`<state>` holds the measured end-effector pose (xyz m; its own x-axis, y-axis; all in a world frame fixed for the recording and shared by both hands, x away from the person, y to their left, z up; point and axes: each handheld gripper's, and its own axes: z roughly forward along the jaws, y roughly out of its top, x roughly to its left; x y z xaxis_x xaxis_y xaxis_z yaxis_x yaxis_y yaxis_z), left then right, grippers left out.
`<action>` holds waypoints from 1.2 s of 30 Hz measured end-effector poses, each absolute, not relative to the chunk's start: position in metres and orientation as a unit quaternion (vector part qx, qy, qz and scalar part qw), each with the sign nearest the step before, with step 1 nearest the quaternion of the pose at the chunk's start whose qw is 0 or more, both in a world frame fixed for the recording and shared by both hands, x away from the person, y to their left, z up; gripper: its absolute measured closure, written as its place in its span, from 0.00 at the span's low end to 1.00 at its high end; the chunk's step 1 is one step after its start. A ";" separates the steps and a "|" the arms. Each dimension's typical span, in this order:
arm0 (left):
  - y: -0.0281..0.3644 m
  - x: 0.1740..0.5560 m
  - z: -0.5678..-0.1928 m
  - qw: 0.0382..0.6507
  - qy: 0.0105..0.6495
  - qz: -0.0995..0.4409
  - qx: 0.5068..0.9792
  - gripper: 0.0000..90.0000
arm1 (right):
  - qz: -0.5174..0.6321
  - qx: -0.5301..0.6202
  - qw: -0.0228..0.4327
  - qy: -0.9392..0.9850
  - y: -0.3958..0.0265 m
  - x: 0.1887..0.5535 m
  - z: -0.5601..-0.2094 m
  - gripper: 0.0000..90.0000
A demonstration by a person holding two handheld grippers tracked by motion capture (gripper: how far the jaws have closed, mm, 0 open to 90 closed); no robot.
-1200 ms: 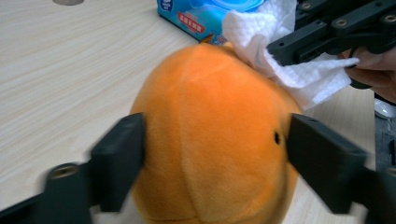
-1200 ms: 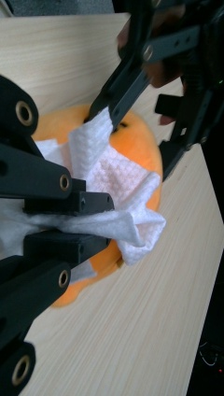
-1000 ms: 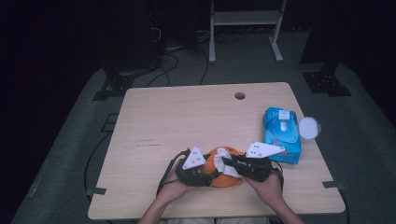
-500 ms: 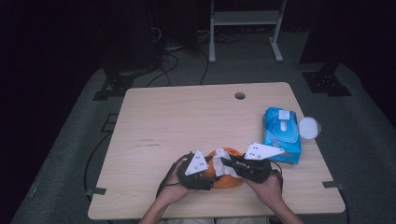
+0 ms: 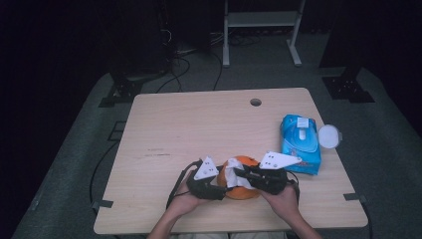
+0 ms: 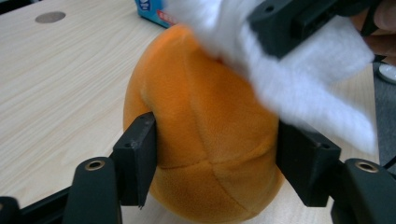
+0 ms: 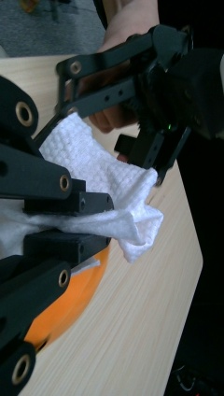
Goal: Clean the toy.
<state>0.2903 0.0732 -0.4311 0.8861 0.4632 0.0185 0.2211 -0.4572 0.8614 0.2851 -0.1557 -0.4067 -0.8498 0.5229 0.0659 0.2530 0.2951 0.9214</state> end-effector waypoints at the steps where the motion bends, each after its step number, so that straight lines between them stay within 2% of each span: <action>1: 0.073 0.289 -0.431 0.477 0.199 0.130 0.846 0.39 | 0.539 0.239 0.127 0.798 -0.153 0.284 -0.406 0.90; 6: 0.074 0.288 -0.431 0.477 0.198 0.129 0.847 0.40 | 0.526 0.272 0.149 0.792 -0.171 0.294 -0.405 0.90; 10: 0.072 0.289 -0.431 0.478 0.196 0.127 0.847 0.40 | 0.527 0.308 0.140 0.779 -0.188 0.302 -0.412 0.90; 17: 0.072 0.287 -0.431 0.471 0.188 0.131 0.852 0.40 | 0.534 0.235 0.133 0.801 -0.149 0.284 -0.402 0.90; 25: 0.072 0.287 -0.432 0.469 0.188 0.133 0.852 0.40 | 0.534 0.301 0.125 0.780 -0.180 0.300 -0.411 0.91; 27: 0.075 0.290 -0.429 0.467 0.195 0.119 0.854 0.35 | 0.533 0.295 0.131 0.782 -0.174 0.298 -0.412 0.91; 30: 0.078 0.293 -0.424 0.483 0.215 0.108 0.842 0.21 | 0.541 0.284 0.121 0.782 -0.169 0.295 -0.414 0.90; 32: 0.076 0.293 -0.421 0.487 0.216 0.108 0.840 0.19 | 0.544 0.275 0.115 0.785 -0.167 0.294 -0.414 0.90; 36: 0.076 0.291 -0.424 0.466 0.206 0.124 0.852 0.31 | 0.535 0.275 0.128 0.789 -0.168 0.294 -0.413 0.90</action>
<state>0.2905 0.0756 -0.4243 0.8842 0.4667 0.0199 0.2352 -0.4817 0.8442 0.2940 -0.1679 -0.4125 -0.8164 0.5702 0.0915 0.2957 0.2766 0.9143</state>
